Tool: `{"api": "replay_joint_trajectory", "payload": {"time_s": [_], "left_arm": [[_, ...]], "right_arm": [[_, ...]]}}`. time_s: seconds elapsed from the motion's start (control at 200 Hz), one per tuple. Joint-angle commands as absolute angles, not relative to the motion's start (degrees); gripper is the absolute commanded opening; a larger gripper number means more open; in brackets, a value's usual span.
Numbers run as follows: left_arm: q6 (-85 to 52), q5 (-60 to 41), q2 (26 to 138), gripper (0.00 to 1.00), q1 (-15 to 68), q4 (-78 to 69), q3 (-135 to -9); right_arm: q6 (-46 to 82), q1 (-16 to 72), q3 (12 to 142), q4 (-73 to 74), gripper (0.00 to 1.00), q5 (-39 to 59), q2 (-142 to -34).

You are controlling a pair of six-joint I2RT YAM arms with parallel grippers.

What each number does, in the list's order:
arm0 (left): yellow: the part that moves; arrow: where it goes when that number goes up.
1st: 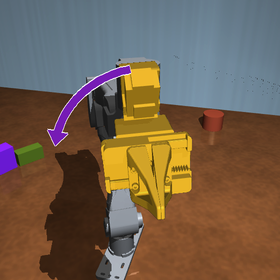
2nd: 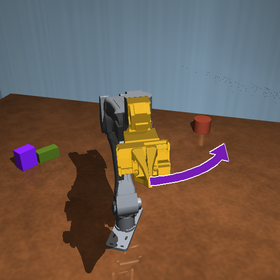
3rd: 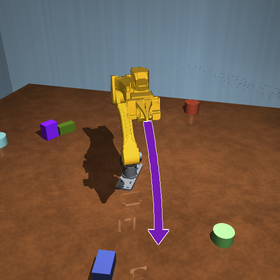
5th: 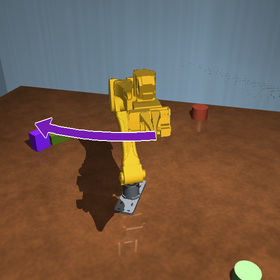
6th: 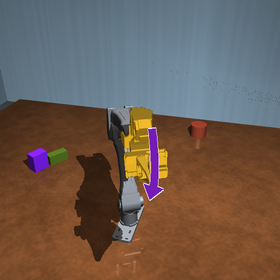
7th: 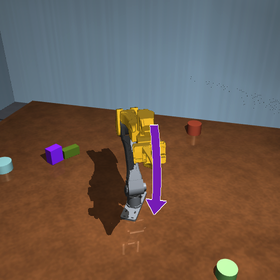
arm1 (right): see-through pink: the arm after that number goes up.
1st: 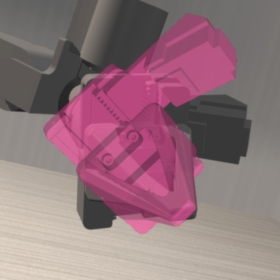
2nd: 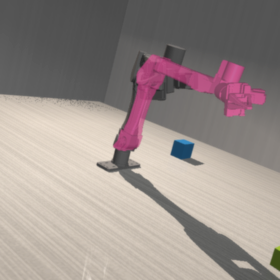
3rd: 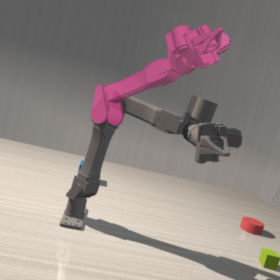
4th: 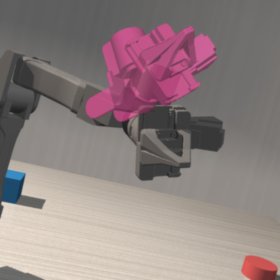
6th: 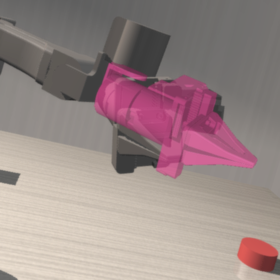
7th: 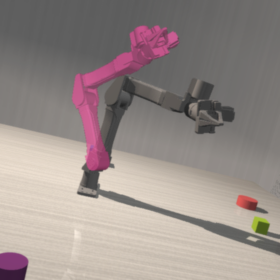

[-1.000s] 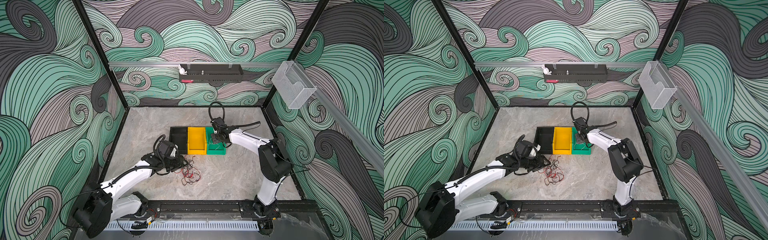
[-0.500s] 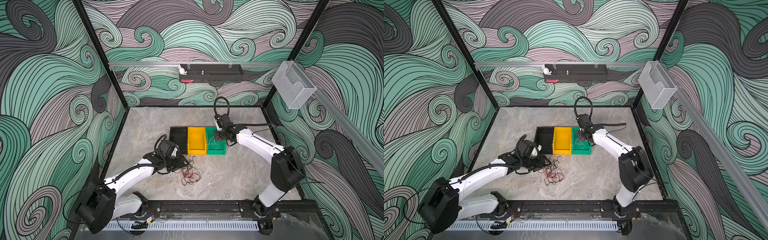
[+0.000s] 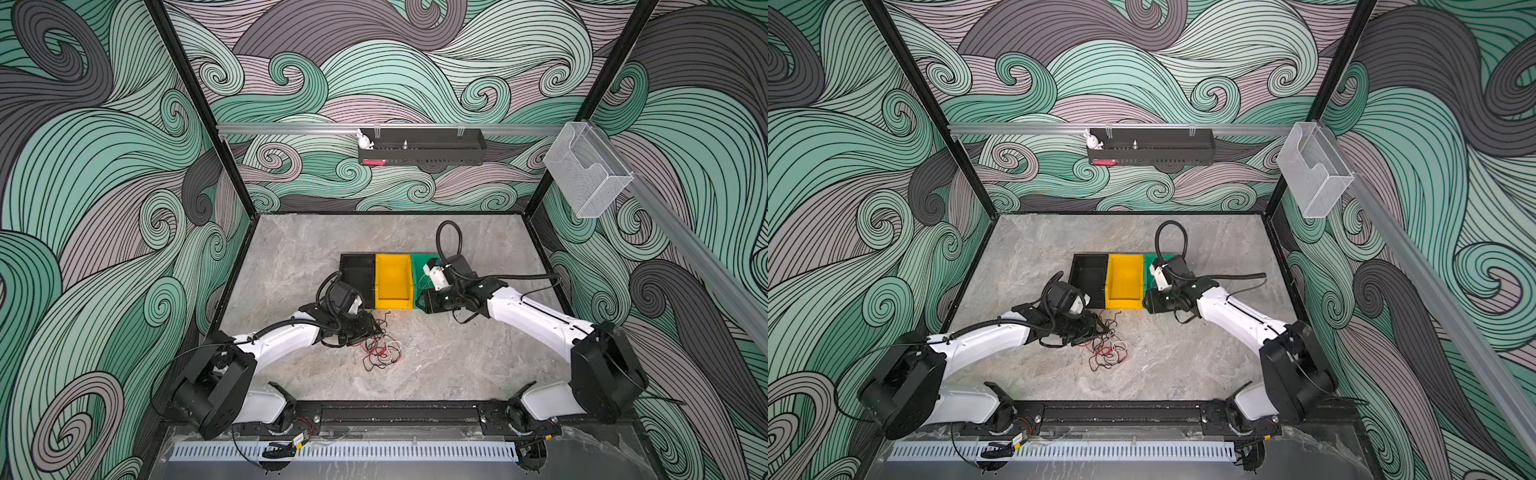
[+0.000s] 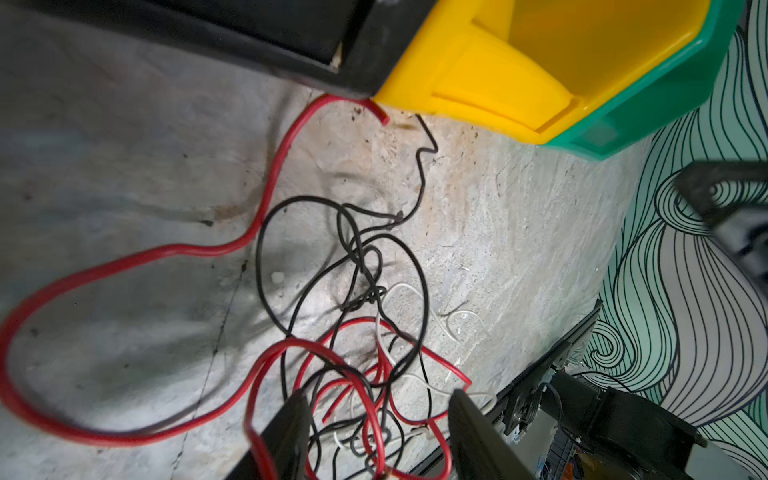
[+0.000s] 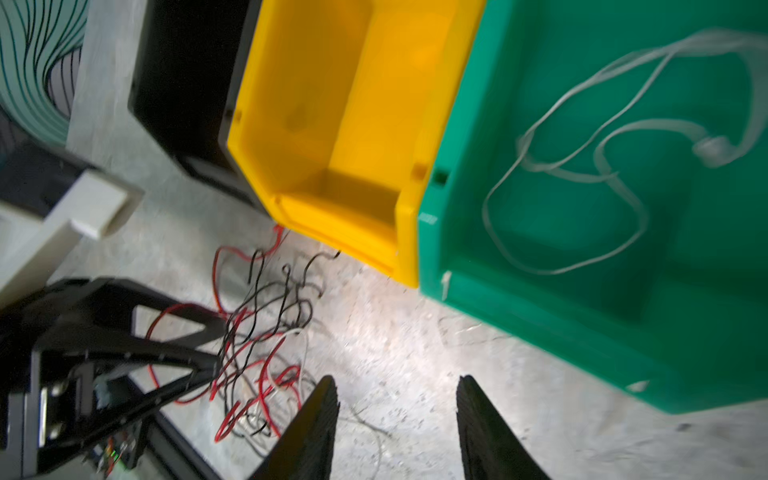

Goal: Untangle the cables
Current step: 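Move the right gripper back toward the wire tangle beside the left gripper, then reach the right gripper into the tangle and pinch another white wire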

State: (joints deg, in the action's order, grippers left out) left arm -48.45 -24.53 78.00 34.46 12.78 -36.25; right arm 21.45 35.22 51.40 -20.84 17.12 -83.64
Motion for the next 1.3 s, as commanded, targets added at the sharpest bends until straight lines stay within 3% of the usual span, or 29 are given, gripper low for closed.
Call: {"api": "replay_joint_trajectory", "payload": {"time_s": [0.0,0.525,0.851,1.291], "left_arm": [[-48.8,-25.5,79.7,0.56,35.1,10.3,-35.9],[-50.6,-24.5,84.3,0.46,36.2,6.8,-34.3],[-50.8,-24.6,85.0,0.4,36.3,6.2,-33.9],[-50.6,-24.0,85.0,0.35,36.3,6.4,-33.7]], "right_arm": [[26.2,38.1,49.5,-15.4,0.46,23.3,-83.8],[29.8,46.0,43.0,-5.3,0.39,28.3,-86.4],[29.6,47.9,42.8,-4.4,0.28,28.9,-86.9],[29.2,50.4,41.2,-3.7,0.27,26.6,-86.8]]}}
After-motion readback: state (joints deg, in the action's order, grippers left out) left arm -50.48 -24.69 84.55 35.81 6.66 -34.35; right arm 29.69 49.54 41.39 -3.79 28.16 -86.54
